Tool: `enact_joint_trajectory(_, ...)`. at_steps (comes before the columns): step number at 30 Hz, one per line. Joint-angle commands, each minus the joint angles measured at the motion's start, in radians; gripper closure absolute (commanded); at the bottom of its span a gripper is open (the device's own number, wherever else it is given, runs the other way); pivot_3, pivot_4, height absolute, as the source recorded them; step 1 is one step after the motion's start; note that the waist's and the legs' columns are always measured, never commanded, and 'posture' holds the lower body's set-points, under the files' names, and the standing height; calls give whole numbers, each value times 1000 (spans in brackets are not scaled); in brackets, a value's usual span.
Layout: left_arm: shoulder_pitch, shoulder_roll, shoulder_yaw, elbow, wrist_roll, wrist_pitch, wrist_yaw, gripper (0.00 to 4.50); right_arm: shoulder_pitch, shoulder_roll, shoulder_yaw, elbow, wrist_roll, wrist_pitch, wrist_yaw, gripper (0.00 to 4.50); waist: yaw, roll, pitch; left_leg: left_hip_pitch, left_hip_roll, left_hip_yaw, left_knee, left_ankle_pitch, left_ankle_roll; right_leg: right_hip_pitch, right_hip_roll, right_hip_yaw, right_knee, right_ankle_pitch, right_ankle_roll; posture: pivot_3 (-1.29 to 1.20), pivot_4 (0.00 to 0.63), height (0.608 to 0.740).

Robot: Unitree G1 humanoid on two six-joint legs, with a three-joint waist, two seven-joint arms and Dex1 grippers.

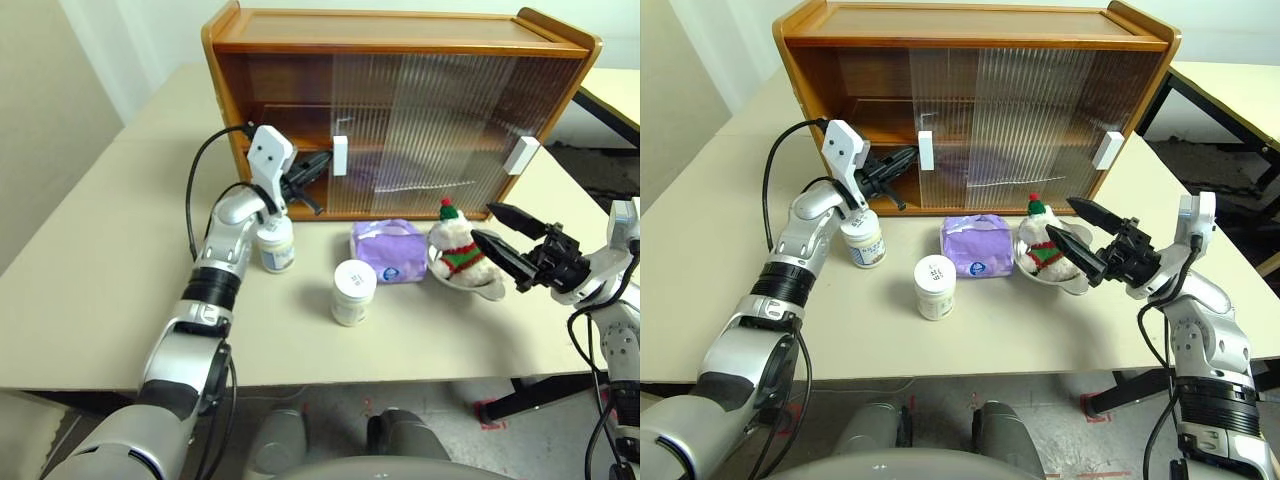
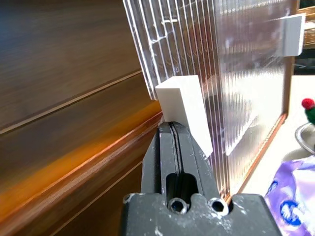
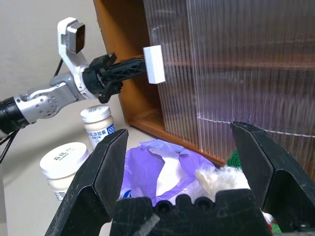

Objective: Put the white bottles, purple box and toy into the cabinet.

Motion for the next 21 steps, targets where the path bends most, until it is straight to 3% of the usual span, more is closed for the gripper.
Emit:
enact_joint_trajectory(1, -31, -28, -29, 38, 18, -17, -24, 4470, 9, -13, -19, -19, 15, 4, -8, 0, -7, 0, 0, -1, 0, 0, 1, 0, 0, 0, 0, 0, 0, 0, 0, 64, 0, 740)
enact_joint_trajectory(15, -114, -109, -58, 153, 39, -53, -72, 4470, 38, -33, -38, -27, 29, -3, -3, 0, -41, 0, 0, -2, -1, -4, 3, 0, 1, 0, 0, 0, 0, 0, 3, 39, 0, 740)
enact_joint_trajectory(21, -84, -99, -48, 90, 22, -37, -75, 4470, 24, -30, -30, -4, 23, -11, 15, 0, -66, 1, 1, -2, -1, -11, 3, 0, 1, 1, 1, 0, 0, 0, 4, 64, 0, 740)
